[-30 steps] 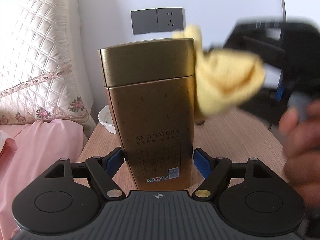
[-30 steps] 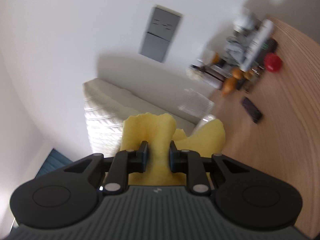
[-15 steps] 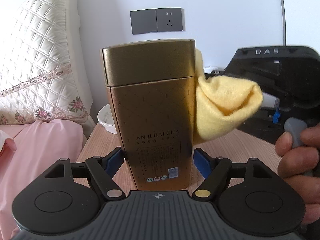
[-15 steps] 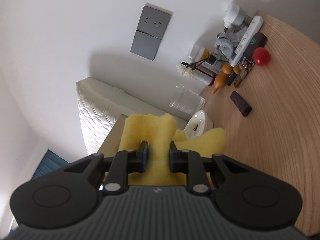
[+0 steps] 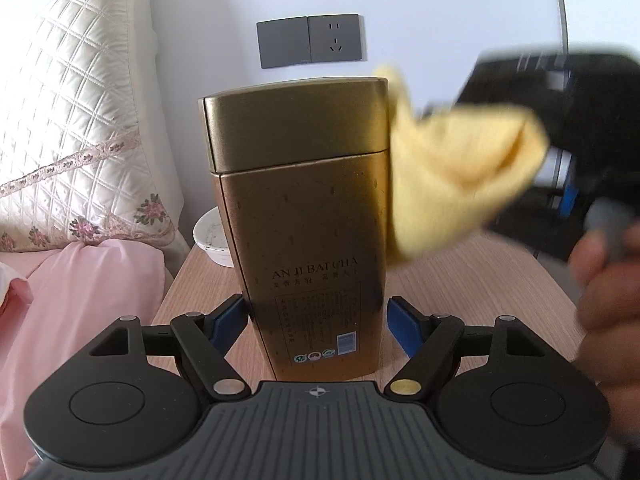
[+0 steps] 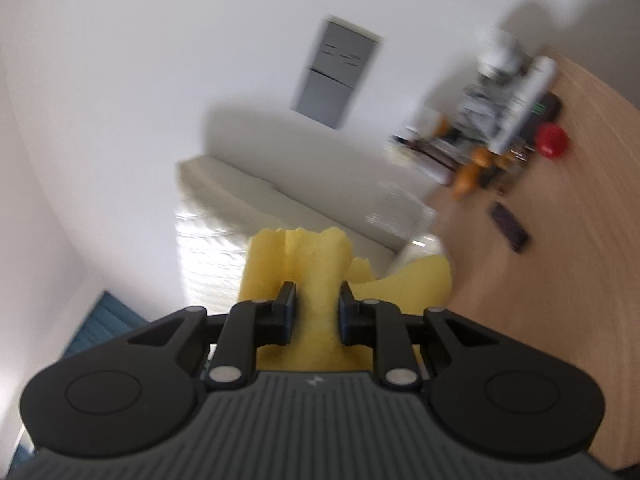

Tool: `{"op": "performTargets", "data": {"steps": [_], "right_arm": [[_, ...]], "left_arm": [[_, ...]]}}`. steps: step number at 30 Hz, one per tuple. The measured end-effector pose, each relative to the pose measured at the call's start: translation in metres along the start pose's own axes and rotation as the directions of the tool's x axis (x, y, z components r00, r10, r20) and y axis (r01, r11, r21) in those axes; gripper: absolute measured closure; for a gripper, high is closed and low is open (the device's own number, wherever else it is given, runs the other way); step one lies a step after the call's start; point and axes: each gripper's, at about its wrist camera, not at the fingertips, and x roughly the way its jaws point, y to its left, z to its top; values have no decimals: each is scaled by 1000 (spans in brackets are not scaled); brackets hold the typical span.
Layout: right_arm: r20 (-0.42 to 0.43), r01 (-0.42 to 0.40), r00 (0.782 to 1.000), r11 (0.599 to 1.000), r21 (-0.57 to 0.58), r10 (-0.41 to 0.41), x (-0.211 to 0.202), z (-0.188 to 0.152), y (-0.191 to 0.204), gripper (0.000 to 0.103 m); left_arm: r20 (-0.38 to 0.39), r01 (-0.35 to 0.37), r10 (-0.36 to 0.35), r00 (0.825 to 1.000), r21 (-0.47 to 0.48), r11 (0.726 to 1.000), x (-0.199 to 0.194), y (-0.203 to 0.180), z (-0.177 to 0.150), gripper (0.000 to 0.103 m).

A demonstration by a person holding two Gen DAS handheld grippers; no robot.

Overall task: Clean container
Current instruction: 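Wipe the side of the gold tin with the cloth in the right gripper, then wipe lower along the tin's side with the cloth in the right gripper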

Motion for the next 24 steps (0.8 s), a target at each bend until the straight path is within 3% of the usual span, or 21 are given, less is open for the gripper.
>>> {"op": "performTargets", "data": {"steps": [6,9,13,20,24], "right_arm": [[-36,40,999,999,22,-39,3,-5,-15,80],[-30,15,999,1000,-13,-15,2,0,-3,80],[-49,66,996,994,-87,-71,7,0,-2,80],[-74,74,995,994,83,-68,2,-21,-55,80],[-68,59,996,996,62,-55,1,-19,-45,80]], "left_arm": [[2,5,-5,1000,-8,1000,-1,2,0,23],[20,23,-22,1000,-30,999,-6,6,1,23],[56,26,-24,998,-24,999,-14,7,0,23],[79,39,-36,996,-38,999,-22,11,0,32],[100,39,-34,994,-55,998,-25,15,1,34]]}}
